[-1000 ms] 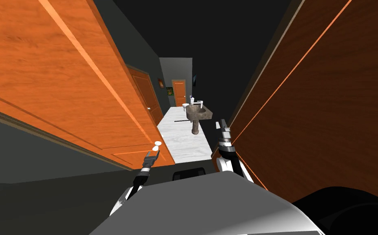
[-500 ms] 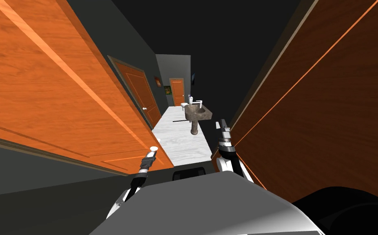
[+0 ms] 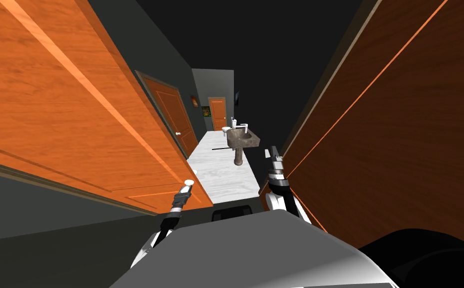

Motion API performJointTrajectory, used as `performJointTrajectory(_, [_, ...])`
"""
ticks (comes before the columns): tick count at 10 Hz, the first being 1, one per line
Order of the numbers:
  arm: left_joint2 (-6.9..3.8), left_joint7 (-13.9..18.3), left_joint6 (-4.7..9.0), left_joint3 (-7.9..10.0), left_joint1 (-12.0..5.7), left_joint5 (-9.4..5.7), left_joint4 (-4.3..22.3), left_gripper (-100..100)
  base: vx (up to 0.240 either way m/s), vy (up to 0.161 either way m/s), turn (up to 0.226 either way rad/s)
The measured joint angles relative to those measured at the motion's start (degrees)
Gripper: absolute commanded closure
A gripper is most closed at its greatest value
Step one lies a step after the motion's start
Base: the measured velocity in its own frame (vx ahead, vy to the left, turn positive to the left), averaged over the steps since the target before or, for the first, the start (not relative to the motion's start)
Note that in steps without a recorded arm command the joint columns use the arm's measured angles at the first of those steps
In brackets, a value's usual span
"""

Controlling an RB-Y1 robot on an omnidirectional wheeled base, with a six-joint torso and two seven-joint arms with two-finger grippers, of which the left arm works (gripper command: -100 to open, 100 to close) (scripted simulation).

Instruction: Pull the door open

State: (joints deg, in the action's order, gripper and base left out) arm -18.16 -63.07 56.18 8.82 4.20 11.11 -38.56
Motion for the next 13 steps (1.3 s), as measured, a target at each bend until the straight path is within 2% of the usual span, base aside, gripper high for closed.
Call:
performJointTrajectory(4, [-0.07, 4.6, -0.25, -0.51, -0.37, -0.82, 0.0, 100, -0.025, 0.011, -0.014])
performJointTrajectory(11, [-0.2, 14.6, -0.27, -1.8, -1.28, -2.74, 0.6, 100, -0.038, 0.014, -0.018])
performJointTrajectory(12, [-0.2, 16.2, -0.75, -2.05, -0.94, -3.07, -0.3, 100, -0.032, 0.015, -0.009])
performJointTrajectory(13, [-0.2, 17.3, -0.8, -2.18, -1.25, -3.23, 0.1, 100, -0.023, 0.009, -0.022])
